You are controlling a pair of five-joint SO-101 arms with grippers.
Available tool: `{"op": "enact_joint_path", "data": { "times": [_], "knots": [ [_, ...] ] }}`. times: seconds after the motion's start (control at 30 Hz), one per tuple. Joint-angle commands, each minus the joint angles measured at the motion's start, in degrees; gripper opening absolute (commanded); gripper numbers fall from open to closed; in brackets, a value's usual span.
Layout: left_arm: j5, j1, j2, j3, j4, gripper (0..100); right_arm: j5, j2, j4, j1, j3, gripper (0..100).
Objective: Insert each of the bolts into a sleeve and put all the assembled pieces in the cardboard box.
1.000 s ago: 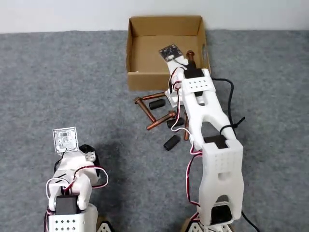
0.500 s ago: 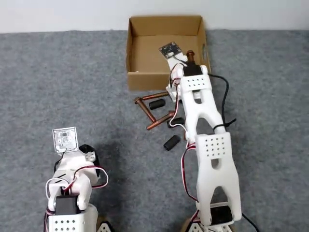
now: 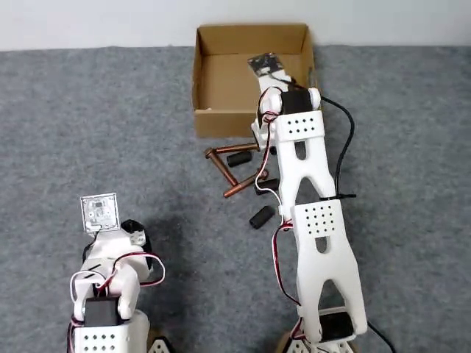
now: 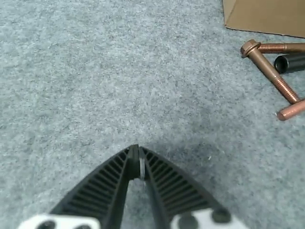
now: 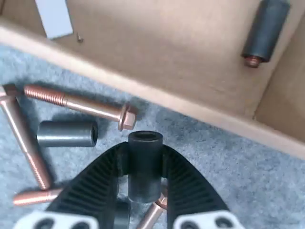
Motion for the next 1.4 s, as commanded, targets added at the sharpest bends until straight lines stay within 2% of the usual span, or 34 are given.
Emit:
{"op": "enact_joint_path", "data": {
  "times": [0.0, 0.17, 0.5, 0.87, 1.2, 1.37],
  "knots": [
    [-0.26, -0.44, 0.0, -0.22, -1.14, 0, -2.81, -7.96, 2.77, -0.57, -0.53, 0.8],
    [-0.26, -0.35, 0.0, -0.22, -1.14, 0, -6.86, -21.76, 2.77, -0.04, 13.98, 0.8],
    [-0.09, -0.26, 0.0, -0.22, -0.97, 0, -16.79, -60.88, 2.51, 1.63, 56.79, 0.8],
    [0.0, -0.18, 0.0, -0.22, -0.97, 0, -21.1, -93.23, 2.15, 7.78, 87.12, 0.8],
    [0.0, -0.09, -0.09, -0.22, -1.05, 0, -21.98, -116.79, -4.79, 13.05, 113.41, 0.8],
    [-0.18, 0.62, 0.0, -0.22, -0.97, 0, -21.89, -132.79, -12.53, 15.78, 129.58, 0.8]
  ]
}}
